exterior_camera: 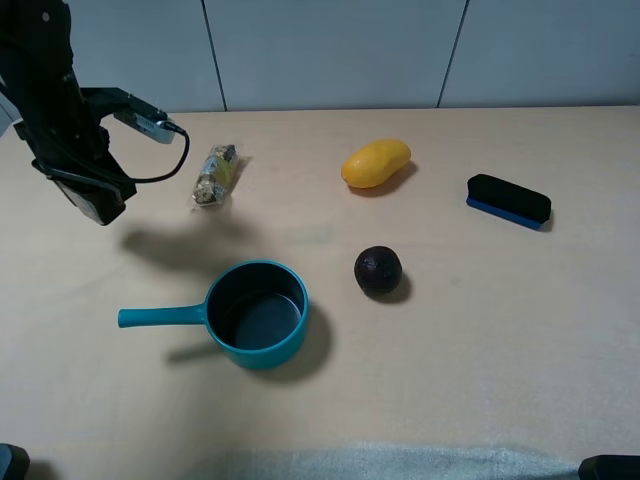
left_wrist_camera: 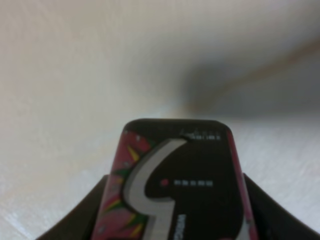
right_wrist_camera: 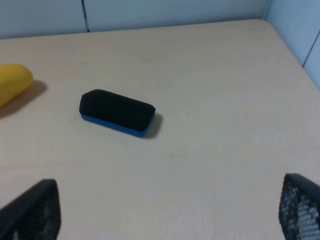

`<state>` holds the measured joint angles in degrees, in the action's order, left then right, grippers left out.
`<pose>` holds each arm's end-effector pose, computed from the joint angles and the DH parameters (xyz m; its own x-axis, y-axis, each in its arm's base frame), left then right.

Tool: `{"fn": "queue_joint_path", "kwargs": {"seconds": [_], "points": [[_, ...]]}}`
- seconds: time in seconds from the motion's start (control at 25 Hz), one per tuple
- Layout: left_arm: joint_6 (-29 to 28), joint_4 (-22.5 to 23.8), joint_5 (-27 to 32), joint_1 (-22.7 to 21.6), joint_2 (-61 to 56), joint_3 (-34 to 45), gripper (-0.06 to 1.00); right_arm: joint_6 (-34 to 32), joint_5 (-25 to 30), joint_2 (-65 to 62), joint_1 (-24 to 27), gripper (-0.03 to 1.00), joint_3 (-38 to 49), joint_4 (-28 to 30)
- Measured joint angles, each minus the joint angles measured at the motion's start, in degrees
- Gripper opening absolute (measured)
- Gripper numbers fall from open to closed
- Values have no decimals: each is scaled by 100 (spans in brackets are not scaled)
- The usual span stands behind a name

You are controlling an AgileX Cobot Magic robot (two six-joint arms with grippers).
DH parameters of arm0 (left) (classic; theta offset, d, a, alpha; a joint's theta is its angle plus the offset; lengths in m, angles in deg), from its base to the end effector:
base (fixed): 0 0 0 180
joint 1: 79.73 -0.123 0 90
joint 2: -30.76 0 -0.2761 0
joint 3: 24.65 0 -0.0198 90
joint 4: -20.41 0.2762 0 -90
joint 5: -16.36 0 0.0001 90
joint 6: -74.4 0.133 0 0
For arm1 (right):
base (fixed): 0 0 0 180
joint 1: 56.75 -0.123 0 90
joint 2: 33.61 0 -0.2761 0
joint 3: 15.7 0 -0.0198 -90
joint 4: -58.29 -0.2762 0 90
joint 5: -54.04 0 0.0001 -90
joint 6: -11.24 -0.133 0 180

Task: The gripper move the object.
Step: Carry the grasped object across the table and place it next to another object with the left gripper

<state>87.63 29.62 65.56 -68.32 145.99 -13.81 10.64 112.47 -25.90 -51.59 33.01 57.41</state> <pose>0.3602 -0.0562 0.0946 -0.8603 0.5079 -0.0440 0.4977 0.8554 0.1433 0.0661 -0.0042 0.2733 -0.4170 0.0562 -0.9072 0.0858 0.9961 0.0223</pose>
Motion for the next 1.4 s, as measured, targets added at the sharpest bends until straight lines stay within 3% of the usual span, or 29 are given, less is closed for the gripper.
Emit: {"fn": "queue_joint_path", "kwargs": {"seconds": [0.52,1.4], "points": [[-1177,0,113,839,0,-1332,48,0,0,0,0,66,0,0],[-2224,-60,60,1898,0,-1534,48,0,0,0,0,66,0,-20]]}}
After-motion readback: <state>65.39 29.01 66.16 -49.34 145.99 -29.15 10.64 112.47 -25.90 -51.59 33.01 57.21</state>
